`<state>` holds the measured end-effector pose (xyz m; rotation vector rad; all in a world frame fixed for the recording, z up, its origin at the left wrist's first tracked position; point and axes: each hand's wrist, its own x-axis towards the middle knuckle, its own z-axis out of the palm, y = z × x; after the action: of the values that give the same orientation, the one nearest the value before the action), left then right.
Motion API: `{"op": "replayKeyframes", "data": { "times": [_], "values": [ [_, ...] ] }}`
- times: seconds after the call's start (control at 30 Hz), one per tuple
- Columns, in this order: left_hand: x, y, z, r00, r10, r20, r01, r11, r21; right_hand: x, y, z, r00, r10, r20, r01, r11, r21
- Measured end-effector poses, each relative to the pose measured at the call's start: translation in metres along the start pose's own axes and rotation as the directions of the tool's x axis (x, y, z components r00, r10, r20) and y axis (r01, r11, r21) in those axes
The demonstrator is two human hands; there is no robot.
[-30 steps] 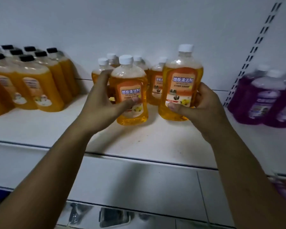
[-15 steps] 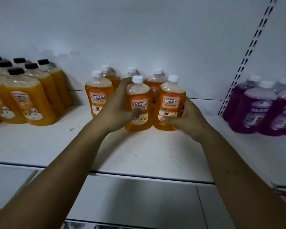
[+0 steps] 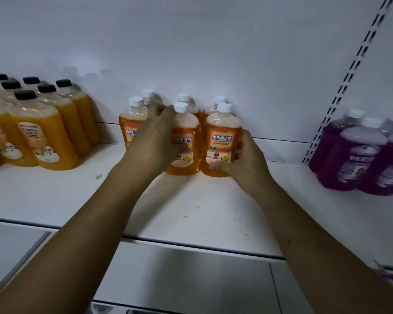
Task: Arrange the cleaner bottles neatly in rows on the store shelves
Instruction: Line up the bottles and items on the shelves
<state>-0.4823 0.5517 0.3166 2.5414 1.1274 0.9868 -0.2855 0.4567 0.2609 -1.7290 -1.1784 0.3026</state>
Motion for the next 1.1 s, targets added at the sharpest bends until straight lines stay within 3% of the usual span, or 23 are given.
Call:
{"op": "replayKeyframes", "data": {
  "times": [0.2, 0.63, 0.77, 0.97, 1.1],
  "values": [
    [0.002, -0.007, 0.006, 1.000, -0.003, -0.030, 0.002, 1.000, -0.010, -0.004, 0.003, -0.008, 0.999, -0.033, 0.041, 0.031, 0.999, 0.035],
    [0.000, -0.010, 0.011, 0.999, -0.015, -0.042, 0.012, 0.999, -0.052, 0.004, 0.016, 0.002, 0.999, -0.043, -0.028, 0.043, 0.999, 0.018],
    [-0.014, -0.013, 0.008, 1.000, -0.029, 0.001, 0.029, 0.988, -0.153, 0.002, 0.016, 0.000, 0.999, -0.033, -0.018, 0.034, 0.999, 0.016],
    [-0.066, 0.002, -0.006, 0.991, 0.095, -0.092, -0.106, 0.986, -0.127, -0.024, -0.008, -0.034, 0.991, -0.056, -0.120, 0.043, 0.993, -0.111],
    [-0.089, 0.023, 0.004, 0.972, 0.234, 0.035, -0.230, 0.968, -0.098, -0.078, -0.017, -0.071, 0.992, -0.087, -0.094, 0.061, 0.966, -0.252]
  ]
}}
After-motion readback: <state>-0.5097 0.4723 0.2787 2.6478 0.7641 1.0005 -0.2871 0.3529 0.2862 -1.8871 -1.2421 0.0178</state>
